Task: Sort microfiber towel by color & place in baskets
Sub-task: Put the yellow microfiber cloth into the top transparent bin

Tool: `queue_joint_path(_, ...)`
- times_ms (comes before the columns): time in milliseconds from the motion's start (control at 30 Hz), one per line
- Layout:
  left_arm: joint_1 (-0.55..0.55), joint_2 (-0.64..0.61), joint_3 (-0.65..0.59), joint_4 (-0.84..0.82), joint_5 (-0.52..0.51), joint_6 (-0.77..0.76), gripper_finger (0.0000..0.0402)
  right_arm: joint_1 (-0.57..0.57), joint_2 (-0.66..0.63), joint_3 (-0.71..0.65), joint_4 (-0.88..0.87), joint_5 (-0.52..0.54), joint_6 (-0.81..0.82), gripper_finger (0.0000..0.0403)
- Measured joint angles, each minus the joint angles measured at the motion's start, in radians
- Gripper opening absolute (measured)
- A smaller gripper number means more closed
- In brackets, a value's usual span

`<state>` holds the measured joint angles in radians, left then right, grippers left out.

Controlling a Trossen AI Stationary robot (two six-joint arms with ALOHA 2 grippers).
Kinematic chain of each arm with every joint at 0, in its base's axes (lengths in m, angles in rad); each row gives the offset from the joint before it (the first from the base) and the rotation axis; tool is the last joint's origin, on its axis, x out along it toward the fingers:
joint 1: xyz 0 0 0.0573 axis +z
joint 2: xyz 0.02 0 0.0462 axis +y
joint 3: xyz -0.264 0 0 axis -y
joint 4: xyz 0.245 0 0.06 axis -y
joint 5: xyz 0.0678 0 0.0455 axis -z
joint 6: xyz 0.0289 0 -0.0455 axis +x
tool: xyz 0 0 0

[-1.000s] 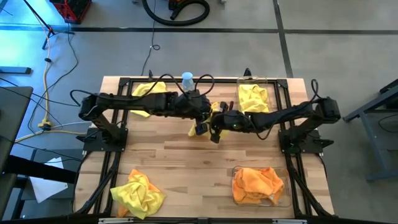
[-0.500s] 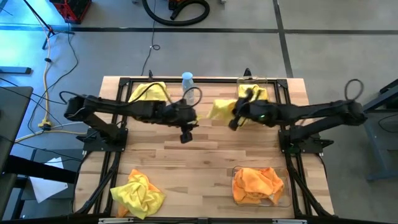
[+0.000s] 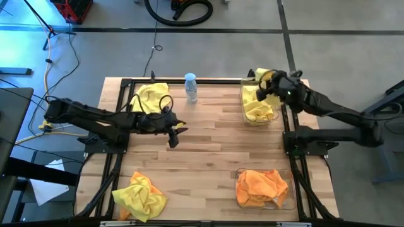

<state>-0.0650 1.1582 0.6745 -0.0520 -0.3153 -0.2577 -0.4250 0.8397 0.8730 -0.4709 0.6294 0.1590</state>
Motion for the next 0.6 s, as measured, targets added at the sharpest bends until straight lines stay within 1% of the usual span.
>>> queue_joint_path(67,0.000,-0.007,-0.027,0.035,-0.023,-0.001,0.0115,-0.066,0.033,-0.002,-0.007,-0.101,0.021,0.0001)
queue_joint_path(133,0.001,-0.010,-0.048,0.070,-0.037,0.000,0.0115,-0.113,0.077,-0.002,0.022,-0.162,0.024,0.0001)
queue_joint_path(233,0.006,-0.009,-0.055,0.073,-0.037,0.015,0.0115,-0.169,0.151,-0.002,0.071,-0.173,0.018,0.0000)
queue_joint_path(300,0.008,-0.018,-0.055,0.059,-0.038,0.046,0.0115,-0.200,0.195,-0.015,0.076,-0.169,0.012,0.0000)
queue_joint_path(367,0.014,-0.038,-0.055,0.047,-0.039,0.073,0.0115,-0.231,0.227,-0.042,0.061,-0.191,0.028,0.0000)
queue_joint_path(433,0.024,-0.074,-0.055,0.015,-0.044,0.077,0.0115,-0.253,0.251,-0.081,0.061,-0.248,0.066,0.0000)
queue_joint_path(533,0.042,-0.139,-0.055,-0.006,-0.049,0.085,0.0115,-0.272,0.294,-0.145,0.096,-0.365,0.084,0.0000)
queue_joint_path(600,0.049,-0.183,-0.055,-0.012,-0.051,0.104,0.0115,-0.281,0.333,-0.156,0.115,-0.389,0.096,0.0000)
